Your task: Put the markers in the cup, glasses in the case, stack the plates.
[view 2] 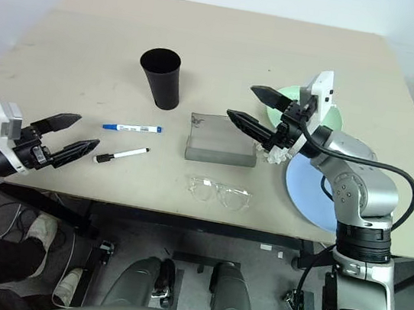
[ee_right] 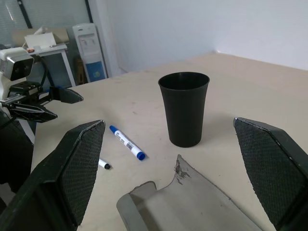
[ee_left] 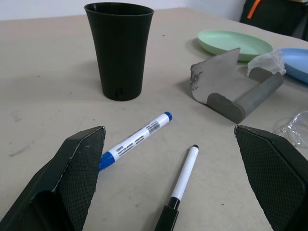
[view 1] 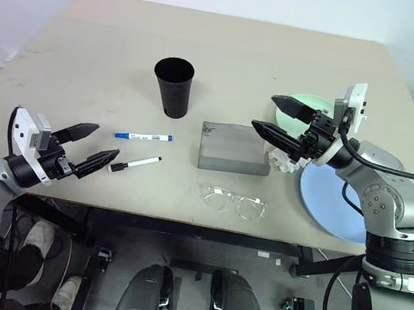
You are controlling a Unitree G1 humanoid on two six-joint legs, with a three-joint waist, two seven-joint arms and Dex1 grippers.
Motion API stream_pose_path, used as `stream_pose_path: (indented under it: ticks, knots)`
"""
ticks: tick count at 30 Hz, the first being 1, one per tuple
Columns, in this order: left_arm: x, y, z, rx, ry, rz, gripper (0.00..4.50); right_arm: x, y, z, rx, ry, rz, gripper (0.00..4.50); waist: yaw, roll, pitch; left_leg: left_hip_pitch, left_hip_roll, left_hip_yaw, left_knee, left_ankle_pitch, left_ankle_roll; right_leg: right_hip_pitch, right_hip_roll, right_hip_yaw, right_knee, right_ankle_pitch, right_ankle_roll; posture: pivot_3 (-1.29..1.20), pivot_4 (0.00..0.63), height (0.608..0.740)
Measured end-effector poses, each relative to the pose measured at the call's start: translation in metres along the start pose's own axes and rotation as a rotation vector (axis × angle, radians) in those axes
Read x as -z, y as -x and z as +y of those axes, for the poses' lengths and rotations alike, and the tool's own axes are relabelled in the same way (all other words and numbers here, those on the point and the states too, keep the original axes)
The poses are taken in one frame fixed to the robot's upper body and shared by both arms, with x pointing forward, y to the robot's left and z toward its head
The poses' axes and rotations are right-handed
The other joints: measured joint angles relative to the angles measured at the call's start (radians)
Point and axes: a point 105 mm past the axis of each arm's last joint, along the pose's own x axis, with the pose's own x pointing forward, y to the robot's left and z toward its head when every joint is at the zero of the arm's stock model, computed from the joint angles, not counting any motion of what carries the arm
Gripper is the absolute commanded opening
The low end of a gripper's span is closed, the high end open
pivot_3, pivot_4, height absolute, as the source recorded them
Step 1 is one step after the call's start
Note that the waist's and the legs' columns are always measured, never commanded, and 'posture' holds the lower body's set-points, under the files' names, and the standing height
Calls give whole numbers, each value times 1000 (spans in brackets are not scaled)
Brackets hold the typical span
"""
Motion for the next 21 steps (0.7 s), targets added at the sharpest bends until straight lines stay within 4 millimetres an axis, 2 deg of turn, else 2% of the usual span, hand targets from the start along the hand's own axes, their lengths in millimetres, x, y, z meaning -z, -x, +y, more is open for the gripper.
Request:
stream_pose_path:
  ticks: [10, 17, 21]
  knots:
    - [-2, -27, -10, 68, 24, -46, 4500, 5, 11, -8, 60, -1, 26, 4494, 3, 0, 0, 0, 0, 0, 0, 0, 0, 0, 0, 0, 0, 0, 0, 0, 150, 710]
    - [4, -48, -22, 153, 53, -50, 4500, 11, 35, -28, 193, 18, 132, 4494, 4, 0, 0, 0, 0, 0, 0, 1, 1, 1, 1, 0, 0, 0, 0, 0, 150, 710]
    - [5, -58, -28, 195, 61, -55, 4500, 15, 40, -34, 254, -3, 164, 4494, 3, 0, 0, 0, 0, 0, 1, 2, 2, 1, 1, 0, 1, 1, 1, 0, 150, 710]
